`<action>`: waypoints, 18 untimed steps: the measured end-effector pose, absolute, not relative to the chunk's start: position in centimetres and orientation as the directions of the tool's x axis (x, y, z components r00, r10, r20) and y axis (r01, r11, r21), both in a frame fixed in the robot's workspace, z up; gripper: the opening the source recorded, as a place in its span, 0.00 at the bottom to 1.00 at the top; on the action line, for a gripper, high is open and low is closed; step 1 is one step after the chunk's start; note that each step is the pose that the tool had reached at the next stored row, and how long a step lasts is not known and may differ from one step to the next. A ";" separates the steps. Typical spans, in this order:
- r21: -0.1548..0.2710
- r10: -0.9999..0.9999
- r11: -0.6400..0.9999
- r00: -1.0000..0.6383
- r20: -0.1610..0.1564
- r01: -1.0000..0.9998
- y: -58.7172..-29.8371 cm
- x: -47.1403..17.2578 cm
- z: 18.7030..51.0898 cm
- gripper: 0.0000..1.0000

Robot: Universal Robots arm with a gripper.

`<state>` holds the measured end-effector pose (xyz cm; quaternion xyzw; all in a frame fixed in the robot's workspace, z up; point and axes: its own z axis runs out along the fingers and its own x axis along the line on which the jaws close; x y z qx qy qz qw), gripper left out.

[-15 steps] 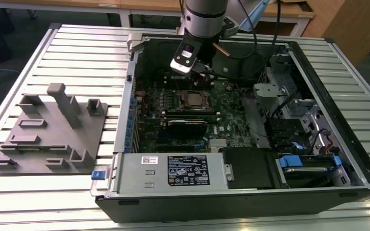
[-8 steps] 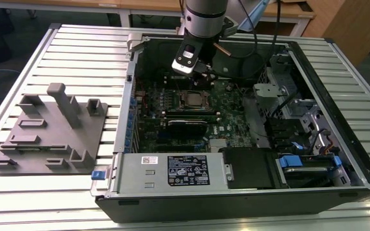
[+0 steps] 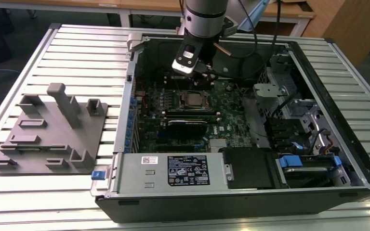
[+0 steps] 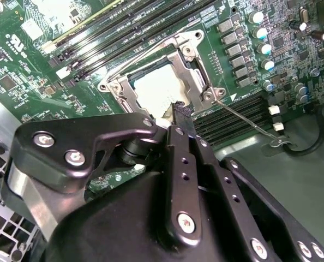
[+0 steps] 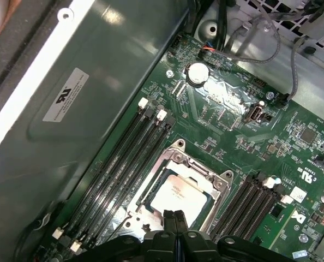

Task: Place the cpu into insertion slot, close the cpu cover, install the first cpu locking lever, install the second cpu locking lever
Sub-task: 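Close the cpu cover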

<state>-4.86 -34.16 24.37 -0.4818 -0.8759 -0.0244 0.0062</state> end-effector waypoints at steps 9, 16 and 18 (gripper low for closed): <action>0.037 0.832 0.552 -0.554 0.034 0.833 -34.2 -4.9 24.4 0.11; 0.037 0.812 0.581 -0.582 0.034 0.813 -34.2 -4.9 24.4 0.11; 0.037 0.804 0.592 -0.594 0.034 0.805 -34.2 -4.9 24.4 0.11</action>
